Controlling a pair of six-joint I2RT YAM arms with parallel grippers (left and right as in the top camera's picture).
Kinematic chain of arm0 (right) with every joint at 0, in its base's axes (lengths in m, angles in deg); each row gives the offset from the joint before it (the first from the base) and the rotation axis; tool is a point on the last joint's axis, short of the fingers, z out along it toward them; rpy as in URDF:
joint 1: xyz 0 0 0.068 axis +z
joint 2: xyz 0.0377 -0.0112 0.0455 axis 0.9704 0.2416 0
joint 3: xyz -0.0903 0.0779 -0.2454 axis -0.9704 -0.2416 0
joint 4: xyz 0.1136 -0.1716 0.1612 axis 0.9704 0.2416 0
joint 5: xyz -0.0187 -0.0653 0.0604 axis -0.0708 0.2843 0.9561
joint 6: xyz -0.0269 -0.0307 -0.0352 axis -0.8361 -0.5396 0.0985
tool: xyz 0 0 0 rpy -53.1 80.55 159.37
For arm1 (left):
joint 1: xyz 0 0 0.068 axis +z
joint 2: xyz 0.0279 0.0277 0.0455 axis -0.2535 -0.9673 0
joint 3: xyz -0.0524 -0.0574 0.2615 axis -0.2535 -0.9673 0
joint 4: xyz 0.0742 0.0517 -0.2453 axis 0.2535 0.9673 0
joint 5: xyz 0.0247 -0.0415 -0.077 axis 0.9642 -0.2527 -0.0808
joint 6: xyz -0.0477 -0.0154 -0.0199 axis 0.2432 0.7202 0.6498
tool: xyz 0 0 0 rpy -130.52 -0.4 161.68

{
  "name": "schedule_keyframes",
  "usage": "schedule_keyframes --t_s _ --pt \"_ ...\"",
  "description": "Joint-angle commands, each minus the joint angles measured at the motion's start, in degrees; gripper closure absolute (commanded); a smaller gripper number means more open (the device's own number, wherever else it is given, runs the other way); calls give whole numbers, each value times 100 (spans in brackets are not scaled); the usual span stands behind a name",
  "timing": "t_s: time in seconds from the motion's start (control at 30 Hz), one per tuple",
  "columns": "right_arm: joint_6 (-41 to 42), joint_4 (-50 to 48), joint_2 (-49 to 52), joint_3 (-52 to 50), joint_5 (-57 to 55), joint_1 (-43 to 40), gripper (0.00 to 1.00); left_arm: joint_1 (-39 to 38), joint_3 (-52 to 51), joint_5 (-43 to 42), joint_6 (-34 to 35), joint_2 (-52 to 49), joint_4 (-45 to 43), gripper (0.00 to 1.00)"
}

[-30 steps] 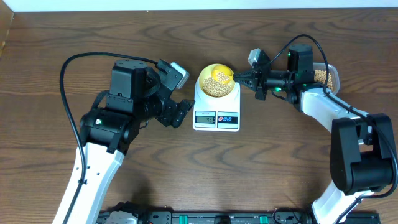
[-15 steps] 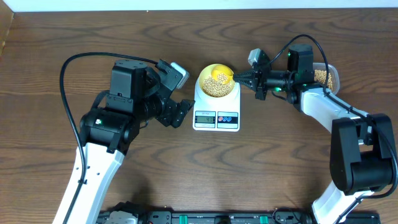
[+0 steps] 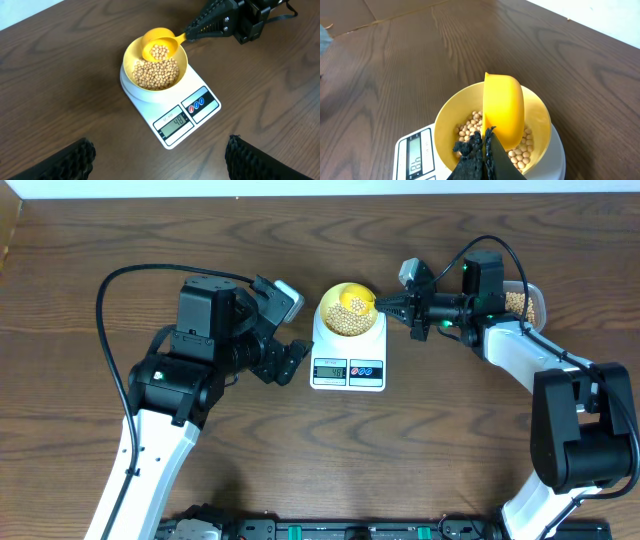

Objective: Scoop item into bowl and weigh 50g on scale
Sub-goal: 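Keep the yellow scoop tilted over the bowl with the right gripper, dribbling soybeans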

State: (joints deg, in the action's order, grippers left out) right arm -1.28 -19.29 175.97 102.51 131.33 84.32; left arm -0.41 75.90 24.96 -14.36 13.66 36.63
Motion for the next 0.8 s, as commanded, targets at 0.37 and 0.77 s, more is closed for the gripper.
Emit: schedule_keyframes --t_s 0.37,0.77 --pt "-81 -11 -175 -2 63 81 99 24 -87 -111 -37 -7 17 15" --pt "483 -4 -175 -2 66 81 99 24 -87 -111 -37 -7 17 15"
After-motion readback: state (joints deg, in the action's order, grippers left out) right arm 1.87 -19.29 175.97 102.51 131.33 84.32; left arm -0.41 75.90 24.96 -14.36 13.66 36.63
